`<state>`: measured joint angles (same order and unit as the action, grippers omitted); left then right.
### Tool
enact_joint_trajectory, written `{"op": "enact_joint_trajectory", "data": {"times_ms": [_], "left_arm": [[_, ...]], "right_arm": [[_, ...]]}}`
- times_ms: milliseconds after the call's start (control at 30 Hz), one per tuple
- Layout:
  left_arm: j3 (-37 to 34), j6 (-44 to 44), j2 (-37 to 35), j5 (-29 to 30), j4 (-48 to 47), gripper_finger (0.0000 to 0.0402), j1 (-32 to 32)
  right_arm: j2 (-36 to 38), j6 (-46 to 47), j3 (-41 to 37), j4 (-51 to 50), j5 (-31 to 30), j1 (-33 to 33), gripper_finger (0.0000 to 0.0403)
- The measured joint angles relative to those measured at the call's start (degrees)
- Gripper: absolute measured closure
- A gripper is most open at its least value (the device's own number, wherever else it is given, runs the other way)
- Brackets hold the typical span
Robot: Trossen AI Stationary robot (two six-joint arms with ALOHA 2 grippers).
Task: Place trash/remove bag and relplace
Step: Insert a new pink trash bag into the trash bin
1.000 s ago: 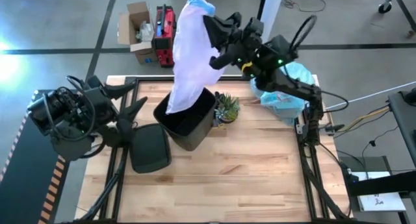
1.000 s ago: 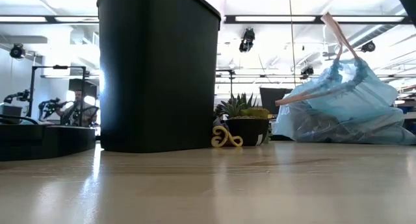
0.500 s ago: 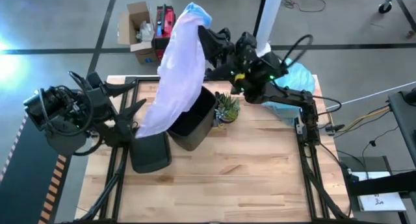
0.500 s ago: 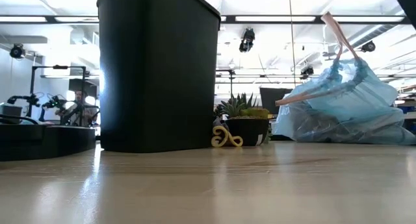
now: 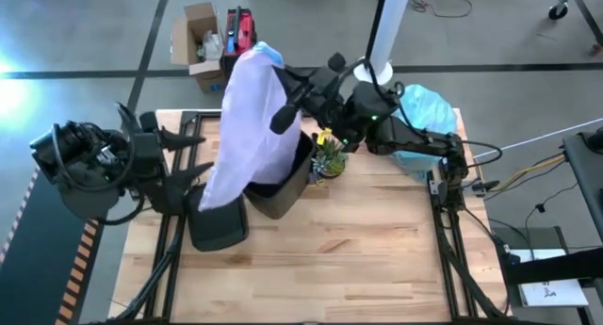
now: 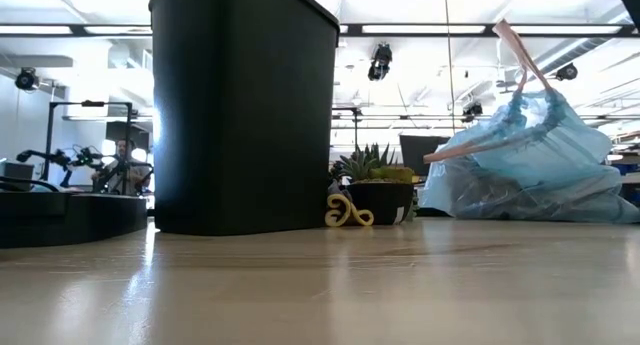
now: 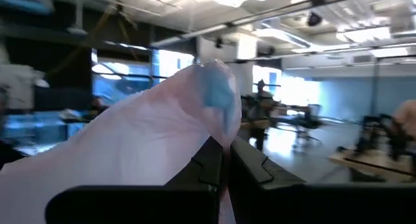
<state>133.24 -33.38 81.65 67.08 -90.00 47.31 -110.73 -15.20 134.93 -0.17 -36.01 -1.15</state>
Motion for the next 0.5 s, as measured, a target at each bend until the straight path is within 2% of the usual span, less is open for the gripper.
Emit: {"op": "enact_joint_trajectory", "data": {"times_ms": [267, 500], "left_arm": [[-7.13, -2.22, 0.65, -0.36, 0.0, 0.0173, -0.29], [-16.89, -6.9, -1.38, 2.27, -0.04, 0.0173, -4.29]], "right_arm": [[1.57, -10.06, 0.02, -1.22, -5.7, -0.38, 0.0403], [2.17, -13.98, -0.01, -13.84, -6.07, -1.38, 0.0403]]}}
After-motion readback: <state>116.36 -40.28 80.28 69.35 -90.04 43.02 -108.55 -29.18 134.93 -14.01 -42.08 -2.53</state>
